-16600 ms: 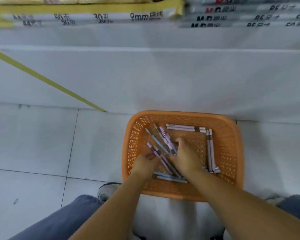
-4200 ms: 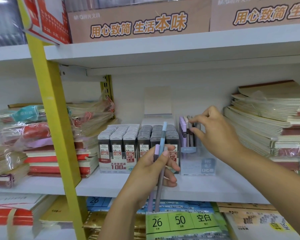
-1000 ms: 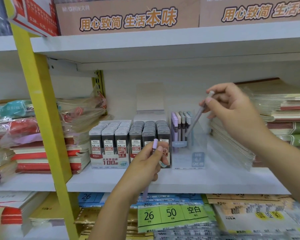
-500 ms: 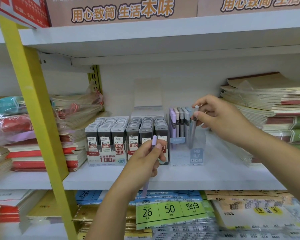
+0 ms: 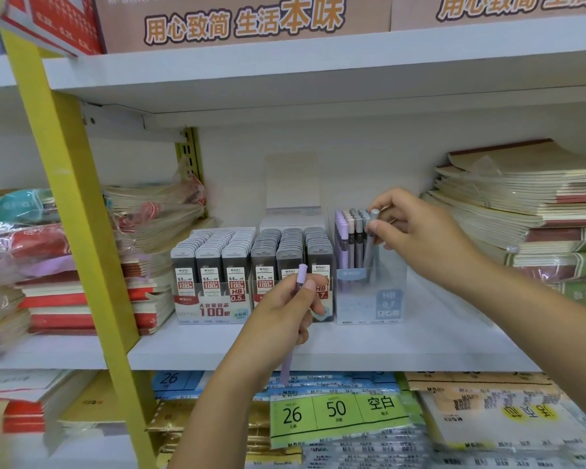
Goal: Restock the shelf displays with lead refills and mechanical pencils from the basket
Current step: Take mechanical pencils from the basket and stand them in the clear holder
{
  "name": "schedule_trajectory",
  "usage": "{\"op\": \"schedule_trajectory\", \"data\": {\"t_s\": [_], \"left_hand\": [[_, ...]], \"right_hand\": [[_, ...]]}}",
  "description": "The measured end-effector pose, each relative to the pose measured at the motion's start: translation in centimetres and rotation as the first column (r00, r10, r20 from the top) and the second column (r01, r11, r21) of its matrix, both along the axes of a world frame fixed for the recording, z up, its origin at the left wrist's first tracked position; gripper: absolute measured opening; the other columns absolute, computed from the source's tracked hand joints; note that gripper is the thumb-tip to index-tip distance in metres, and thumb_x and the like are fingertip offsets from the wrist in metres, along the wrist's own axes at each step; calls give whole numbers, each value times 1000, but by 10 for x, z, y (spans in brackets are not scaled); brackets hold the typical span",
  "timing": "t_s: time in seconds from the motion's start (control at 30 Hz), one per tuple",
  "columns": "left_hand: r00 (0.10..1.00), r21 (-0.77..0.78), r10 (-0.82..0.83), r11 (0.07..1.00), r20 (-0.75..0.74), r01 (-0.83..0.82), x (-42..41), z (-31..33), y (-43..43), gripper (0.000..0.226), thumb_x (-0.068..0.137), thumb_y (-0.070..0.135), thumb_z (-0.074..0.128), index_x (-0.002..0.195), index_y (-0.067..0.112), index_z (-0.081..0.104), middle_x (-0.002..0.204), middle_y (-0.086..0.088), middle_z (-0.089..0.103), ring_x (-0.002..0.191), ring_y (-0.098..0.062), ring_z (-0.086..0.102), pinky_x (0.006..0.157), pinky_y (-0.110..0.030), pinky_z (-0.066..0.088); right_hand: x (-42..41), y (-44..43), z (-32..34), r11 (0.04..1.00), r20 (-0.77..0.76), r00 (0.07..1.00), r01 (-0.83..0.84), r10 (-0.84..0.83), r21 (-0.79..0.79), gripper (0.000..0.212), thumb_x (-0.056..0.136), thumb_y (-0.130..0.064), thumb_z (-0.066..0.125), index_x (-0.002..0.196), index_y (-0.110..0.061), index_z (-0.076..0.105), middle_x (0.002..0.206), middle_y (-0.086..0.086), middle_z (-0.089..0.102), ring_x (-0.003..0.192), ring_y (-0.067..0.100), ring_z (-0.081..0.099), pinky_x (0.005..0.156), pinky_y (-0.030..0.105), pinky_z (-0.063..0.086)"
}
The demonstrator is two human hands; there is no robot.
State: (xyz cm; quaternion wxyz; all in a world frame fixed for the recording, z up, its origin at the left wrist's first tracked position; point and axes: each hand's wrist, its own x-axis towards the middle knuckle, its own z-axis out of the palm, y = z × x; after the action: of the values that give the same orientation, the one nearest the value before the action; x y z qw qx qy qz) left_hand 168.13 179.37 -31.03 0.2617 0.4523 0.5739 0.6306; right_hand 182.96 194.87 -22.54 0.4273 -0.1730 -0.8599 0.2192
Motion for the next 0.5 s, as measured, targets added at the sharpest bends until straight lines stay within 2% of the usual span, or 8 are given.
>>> {"op": "schedule_trajectory", "data": {"t_s": [0.13, 0.2, 0.3, 0.37, 0.5], "left_hand": [[1000, 5, -3, 1000, -14, 3, 0, 0, -1, 25, 106, 35, 45, 106, 33, 71, 73, 11, 61, 59, -6, 44, 54, -18, 41], [999, 7, -4, 1000, -34, 5, 0, 1, -1, 25, 106, 35, 45, 106, 35, 70, 74, 10, 62, 60, -7, 46, 55, -20, 42], [998, 5, -17, 1000, -65, 17, 0, 3, -4, 25, 106, 37, 44, 102, 42, 68, 69, 8, 60, 54, -9, 44, 52, -23, 41], [998, -1, -30, 1000, -52, 30, 0, 4, -5, 23, 105, 40, 45, 102, 44, 67, 64, 8, 54, 49, -8, 36, 48, -21, 34], [999, 9, -44, 999, 2, 44, 1, 6, -8, 23, 105, 38, 46, 105, 39, 69, 64, 8, 51, 47, -6, 33, 46, -18, 32]], "right_hand": [[-2, 0, -1, 1000, -14, 1000, 0, 0, -6, 24, 91, -17, 64, 87, -37, 52, 82, -6, 69, 73, 12, 69, 77, 45, 57], [-4, 4, -3, 999, 1, 999, 32, -32, 14, 23, 91, -19, 65, 91, -37, 51, 78, -7, 69, 70, 7, 67, 74, 39, 57], [-8, 7, -8, 968, 0, 988, 152, -155, 201, 20, 89, -24, 68, 95, -33, 51, 78, -13, 61, 75, 9, 60, 64, 24, 47], [-11, 9, -12, 920, -22, 973, 226, -232, 321, 16, 85, -27, 70, 96, -28, 59, 86, -8, 50, 83, 15, 51, 64, 27, 41], [-14, 9, -18, 924, 42, 953, 278, -299, 263, 18, 87, -28, 69, 105, -25, 65, 94, -1, 45, 92, 19, 48, 68, 30, 39]]}}
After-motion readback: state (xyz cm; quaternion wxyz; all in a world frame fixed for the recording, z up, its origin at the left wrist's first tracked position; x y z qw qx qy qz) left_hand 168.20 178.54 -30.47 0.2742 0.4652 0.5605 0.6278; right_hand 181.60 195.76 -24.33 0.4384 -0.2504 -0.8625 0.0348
